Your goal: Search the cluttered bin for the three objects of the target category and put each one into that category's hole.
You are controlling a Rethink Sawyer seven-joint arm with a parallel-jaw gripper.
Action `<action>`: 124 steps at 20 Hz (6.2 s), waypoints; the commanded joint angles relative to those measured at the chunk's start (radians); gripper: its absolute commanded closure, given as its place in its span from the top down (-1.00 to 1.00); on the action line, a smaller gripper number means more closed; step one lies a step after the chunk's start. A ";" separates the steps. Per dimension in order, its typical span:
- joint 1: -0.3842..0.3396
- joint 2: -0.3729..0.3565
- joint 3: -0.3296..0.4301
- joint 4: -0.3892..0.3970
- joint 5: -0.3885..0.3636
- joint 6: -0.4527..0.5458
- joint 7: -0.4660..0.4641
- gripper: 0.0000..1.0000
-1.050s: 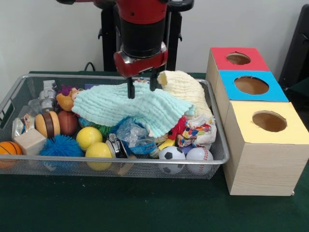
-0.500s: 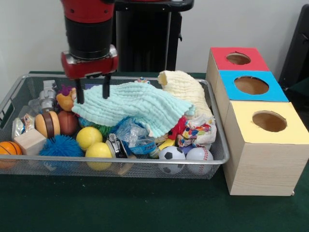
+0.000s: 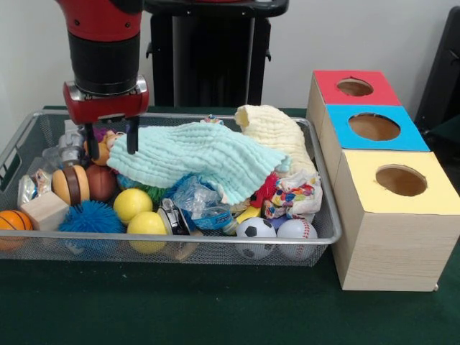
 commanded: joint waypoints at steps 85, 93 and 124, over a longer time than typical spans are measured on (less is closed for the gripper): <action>0.011 0.141 -0.122 -0.182 -0.165 0.456 -0.400 1.00; -0.009 0.148 -0.098 -0.157 -0.134 0.445 -0.383 1.00; -0.040 0.185 -0.023 -0.082 -0.053 0.269 -0.273 1.00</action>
